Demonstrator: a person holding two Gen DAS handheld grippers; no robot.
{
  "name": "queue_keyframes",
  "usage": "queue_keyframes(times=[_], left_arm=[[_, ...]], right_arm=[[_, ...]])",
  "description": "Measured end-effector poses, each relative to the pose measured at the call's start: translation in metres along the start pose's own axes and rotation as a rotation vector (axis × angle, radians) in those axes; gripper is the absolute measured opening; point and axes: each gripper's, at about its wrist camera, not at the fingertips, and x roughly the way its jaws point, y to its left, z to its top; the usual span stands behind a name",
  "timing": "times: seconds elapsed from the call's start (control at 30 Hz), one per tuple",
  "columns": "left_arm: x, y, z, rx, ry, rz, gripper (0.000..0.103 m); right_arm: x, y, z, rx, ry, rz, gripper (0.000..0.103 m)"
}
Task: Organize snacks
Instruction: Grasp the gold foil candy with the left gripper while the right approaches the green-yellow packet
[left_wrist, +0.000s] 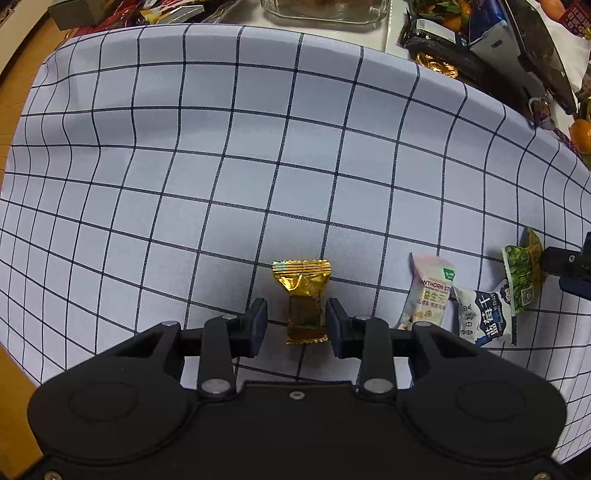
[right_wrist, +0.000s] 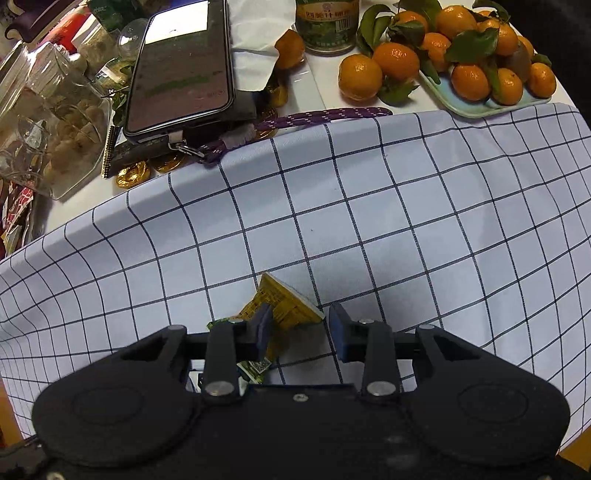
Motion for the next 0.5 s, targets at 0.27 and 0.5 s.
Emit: queue_keyframes(times=[0.27, 0.5], left_arm=[[0.012, -0.011, 0.003, 0.011, -0.006, 0.016, 0.043], [0.012, -0.025, 0.005, 0.046, -0.012, -0.006, 0.026]], right_arm=[[0.002, 0.008, 0.0, -0.051, -0.059, -0.034, 0.037], [-0.004, 0.007, 0.001, -0.029, -0.068, 0.035, 0.037]])
